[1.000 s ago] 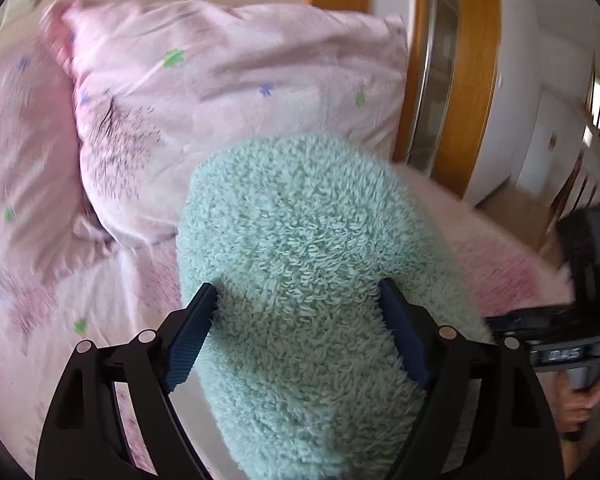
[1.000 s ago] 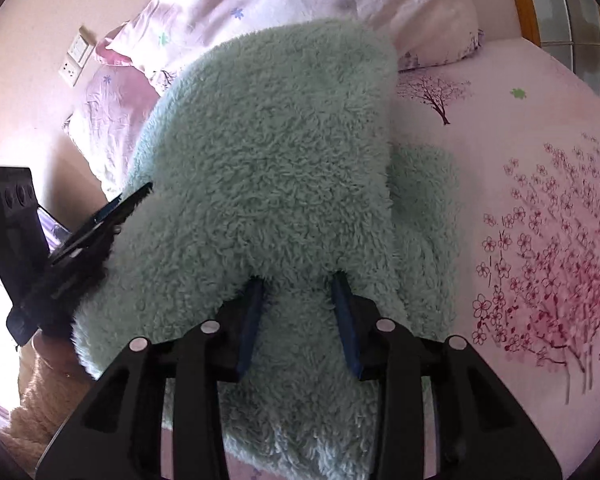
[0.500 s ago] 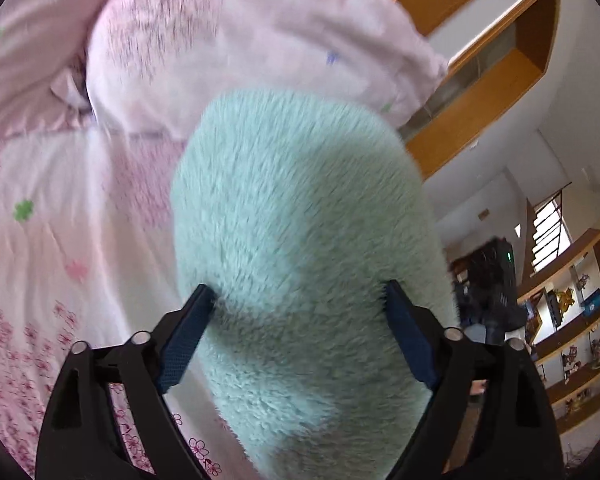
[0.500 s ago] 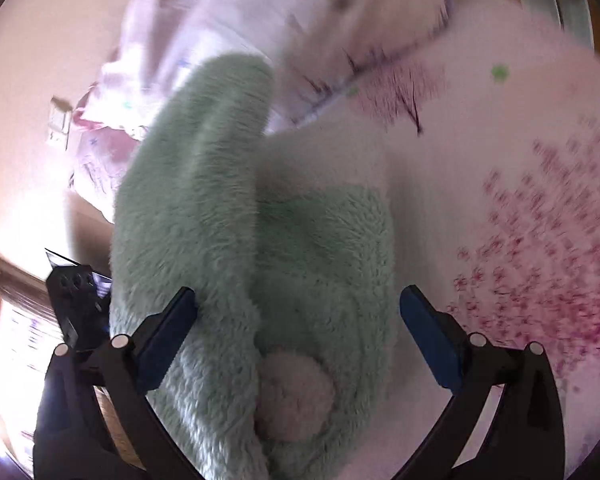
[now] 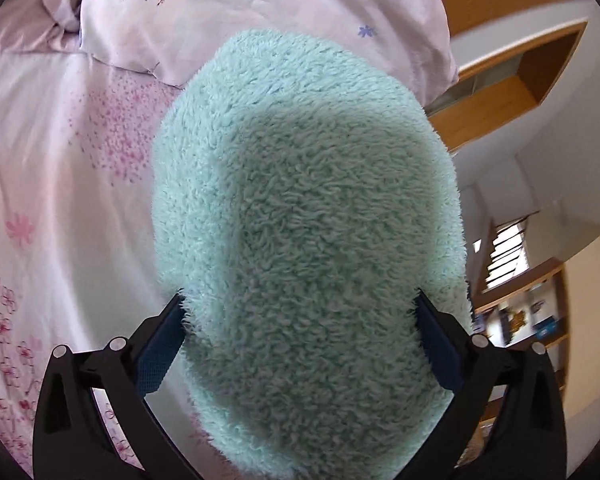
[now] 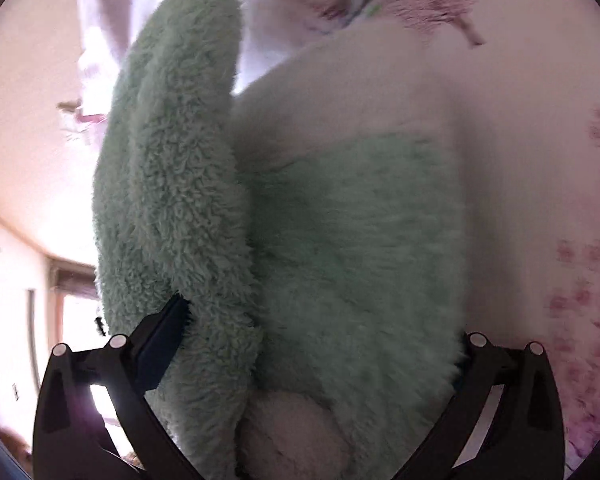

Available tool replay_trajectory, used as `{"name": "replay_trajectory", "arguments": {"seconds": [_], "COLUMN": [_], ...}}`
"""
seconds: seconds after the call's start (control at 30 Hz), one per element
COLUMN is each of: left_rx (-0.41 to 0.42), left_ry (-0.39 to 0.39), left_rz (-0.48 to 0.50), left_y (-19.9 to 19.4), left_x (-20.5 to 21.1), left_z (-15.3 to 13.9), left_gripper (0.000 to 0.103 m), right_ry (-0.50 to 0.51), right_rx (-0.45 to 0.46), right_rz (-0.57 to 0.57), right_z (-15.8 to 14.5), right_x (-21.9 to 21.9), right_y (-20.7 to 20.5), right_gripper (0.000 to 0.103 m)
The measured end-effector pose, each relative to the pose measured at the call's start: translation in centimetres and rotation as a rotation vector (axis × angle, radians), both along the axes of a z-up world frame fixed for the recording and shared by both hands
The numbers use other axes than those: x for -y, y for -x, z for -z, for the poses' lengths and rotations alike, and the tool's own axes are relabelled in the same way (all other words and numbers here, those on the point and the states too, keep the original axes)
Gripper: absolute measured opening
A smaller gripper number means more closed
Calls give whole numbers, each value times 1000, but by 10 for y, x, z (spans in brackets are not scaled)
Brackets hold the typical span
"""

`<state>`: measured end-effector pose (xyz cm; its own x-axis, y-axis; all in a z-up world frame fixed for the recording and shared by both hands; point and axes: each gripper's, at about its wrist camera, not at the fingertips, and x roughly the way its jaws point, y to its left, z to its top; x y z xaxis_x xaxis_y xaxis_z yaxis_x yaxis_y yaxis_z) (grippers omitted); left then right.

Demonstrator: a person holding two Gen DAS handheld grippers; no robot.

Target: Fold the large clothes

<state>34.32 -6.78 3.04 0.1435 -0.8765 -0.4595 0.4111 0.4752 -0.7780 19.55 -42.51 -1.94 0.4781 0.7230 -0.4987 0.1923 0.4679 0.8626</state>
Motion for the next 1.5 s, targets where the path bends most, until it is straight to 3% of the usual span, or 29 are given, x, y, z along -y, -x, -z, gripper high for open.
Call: {"name": "replay_trajectory", "arguments": {"seconds": [0.03,0.13,0.33,0.53,0.63,0.77,0.87,0.97,1.03,1.07,1.17,1.33,1.37,1.43,1.5], "left_rx": [8,32,85,161,235,273,257,165,169,177,227,288,307,344,389], "left_ry": [16,49,106,132,84,14,-64,-201,-183,-187,-238,-312,-334,-381,-452], "left_rz": [0,-2,20,-44,-117,-217,-290,-353,-365,-360,-340,-323,-318,-310,-309], "left_y": [2,7,16,22,30,38,33,16,16,17,20,23,27,25,31], "left_x": [-1,-6,-18,-62,-102,-145,-171,-175,-175,-173,-158,-134,-127,-112,-97], "left_z": [0,-4,-19,-51,-75,-85,-72,-36,-26,-29,-38,-45,-47,-52,-58], "left_gripper": [94,76,64,63,62,62,63,65,69,69,72,74,74,74,75], "right_ry": [-39,-17,2,-18,-16,-9,34,152,128,151,348,667,676,656,641], "right_rx": [15,55,108,190,224,239,200,73,53,56,105,299,337,388,408], "right_rz": [-11,-14,-31,-94,-154,-214,-208,-172,-138,-127,-61,157,143,39,-67], "right_z": [2,-6,-29,-53,-61,-54,-36,-2,8,4,-27,-95,-101,-106,-104], "right_x": [-5,-13,-32,-72,-106,-151,-168,-178,-173,-170,-163,-153,-162,-184,-212], "right_y": [-2,0,1,-34,-62,-103,-125,-138,-136,-134,-118,-72,-65,-61,-54], "right_gripper": [66,53,45,44,44,43,43,44,52,54,61,64,62,44,39]}}
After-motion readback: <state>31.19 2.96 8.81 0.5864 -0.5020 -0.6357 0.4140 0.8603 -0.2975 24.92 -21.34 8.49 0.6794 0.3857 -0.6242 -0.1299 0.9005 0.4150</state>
